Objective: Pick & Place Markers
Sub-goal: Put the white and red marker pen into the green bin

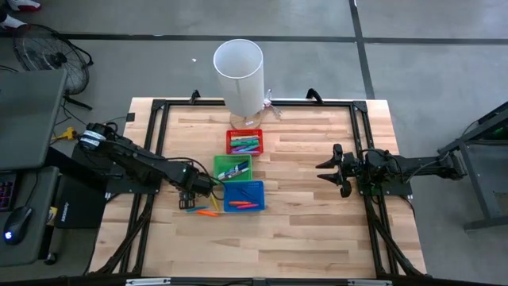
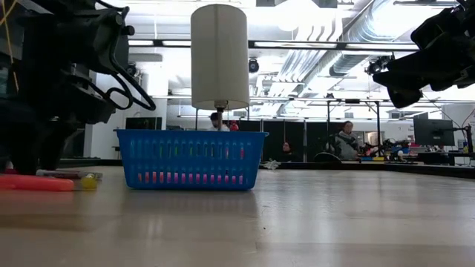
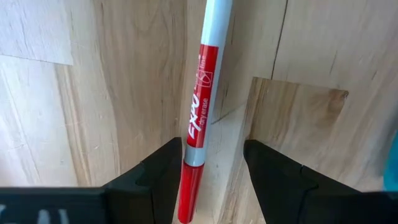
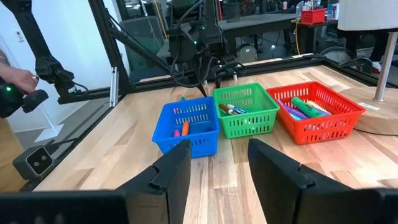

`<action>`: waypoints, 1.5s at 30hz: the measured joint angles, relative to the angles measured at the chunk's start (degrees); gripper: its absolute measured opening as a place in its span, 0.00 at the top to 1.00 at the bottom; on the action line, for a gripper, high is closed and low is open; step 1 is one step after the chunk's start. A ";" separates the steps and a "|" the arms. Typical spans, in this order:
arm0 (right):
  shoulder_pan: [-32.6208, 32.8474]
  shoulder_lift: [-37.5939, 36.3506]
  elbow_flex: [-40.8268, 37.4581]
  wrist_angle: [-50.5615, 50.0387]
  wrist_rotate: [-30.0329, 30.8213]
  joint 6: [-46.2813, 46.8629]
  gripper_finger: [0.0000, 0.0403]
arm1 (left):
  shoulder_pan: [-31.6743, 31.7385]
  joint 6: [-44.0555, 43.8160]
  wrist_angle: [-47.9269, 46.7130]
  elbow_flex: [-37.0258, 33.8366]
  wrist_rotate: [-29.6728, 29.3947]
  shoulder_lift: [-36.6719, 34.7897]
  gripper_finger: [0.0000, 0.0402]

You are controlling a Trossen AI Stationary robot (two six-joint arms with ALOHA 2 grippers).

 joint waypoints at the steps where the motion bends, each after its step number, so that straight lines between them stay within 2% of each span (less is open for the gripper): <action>1: -0.01 0.00 0.01 0.00 0.01 0.00 0.63 | 0.00 0.00 0.02 0.16 -0.06 -0.04 0.55; 13: 0.00 0.00 0.01 0.00 0.01 0.00 0.63 | 0.00 0.63 0.59 0.24 -0.17 0.05 0.56; 21: -0.01 0.00 0.00 0.00 0.02 0.00 0.63 | -0.02 0.66 1.34 0.43 1.22 3.40 0.71; 30: 0.01 0.00 0.00 0.00 0.00 0.03 0.63 | -0.04 0.63 2.16 0.42 2.08 3.72 0.87; 45: 0.01 0.00 0.00 0.00 0.00 0.07 0.63 | -0.03 0.36 1.84 0.23 2.62 3.23 0.90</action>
